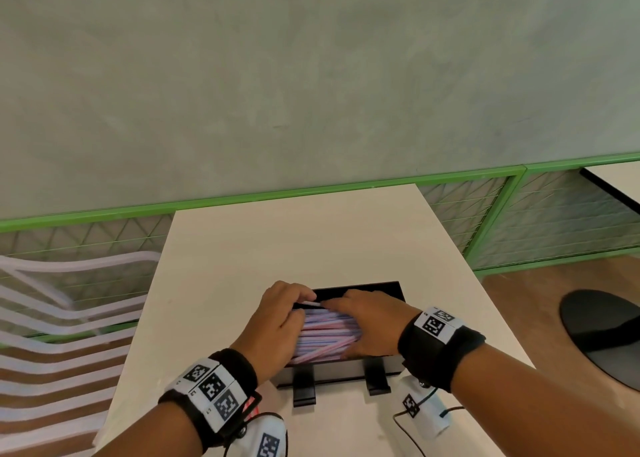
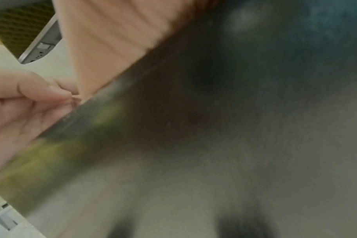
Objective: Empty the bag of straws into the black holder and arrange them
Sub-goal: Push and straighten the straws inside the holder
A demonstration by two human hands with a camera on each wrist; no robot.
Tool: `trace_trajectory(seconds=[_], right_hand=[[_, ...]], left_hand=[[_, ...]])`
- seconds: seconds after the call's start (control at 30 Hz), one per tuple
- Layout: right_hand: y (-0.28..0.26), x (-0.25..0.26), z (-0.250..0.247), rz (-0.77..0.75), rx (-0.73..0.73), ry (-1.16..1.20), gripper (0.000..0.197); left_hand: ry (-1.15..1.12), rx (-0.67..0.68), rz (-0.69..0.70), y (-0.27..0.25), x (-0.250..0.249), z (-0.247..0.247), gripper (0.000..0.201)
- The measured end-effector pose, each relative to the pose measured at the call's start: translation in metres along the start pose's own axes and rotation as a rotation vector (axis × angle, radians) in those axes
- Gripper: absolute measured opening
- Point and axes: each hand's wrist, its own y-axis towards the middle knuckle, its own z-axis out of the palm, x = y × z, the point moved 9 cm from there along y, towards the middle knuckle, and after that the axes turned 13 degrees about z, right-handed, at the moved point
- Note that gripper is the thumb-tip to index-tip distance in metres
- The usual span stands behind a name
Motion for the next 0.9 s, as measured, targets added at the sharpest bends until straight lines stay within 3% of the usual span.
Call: trace_trajectory(seconds=[0.07, 0.17, 0.27, 0.37, 0.6, 0.77, 0.9], right_hand=[[0.000, 0.003, -0.004, -0.011, -0.026, -0.078, 0.070], [0.000, 0.001, -0.006, 0.015, -0.055, -0.127, 0.066], [-0.001, -0.001, -0.006, 0.028, -0.063, -0.143, 0.069], [-0.002, -0.005, -0.006, 0.063, -0.061, -0.178, 0.069], [0.001, -0.010, 0.002, 0.092, -0.014, -0.255, 0.070], [0.000, -0.010, 0.000, 0.090, -0.034, -0.297, 0.072], [0.000, -0.013, -0.001, 0.103, -0.042, -0.323, 0.072]], left_hand=[[0.144, 0.030, 0.073, -0.002, -0.005, -0.004, 0.031], [0.459, 0.186, 0.180, -0.005, -0.013, 0.003, 0.039], [0.700, 0.300, 0.193, -0.003, -0.019, 0.012, 0.045], [0.864, 0.321, 0.161, 0.002, -0.022, 0.013, 0.045], [0.954, 0.431, 0.099, 0.011, -0.021, 0.027, 0.056], [0.980, 0.524, 0.143, 0.010, -0.018, 0.035, 0.061], [1.023, 0.504, 0.182, 0.010, -0.022, 0.030, 0.061]])
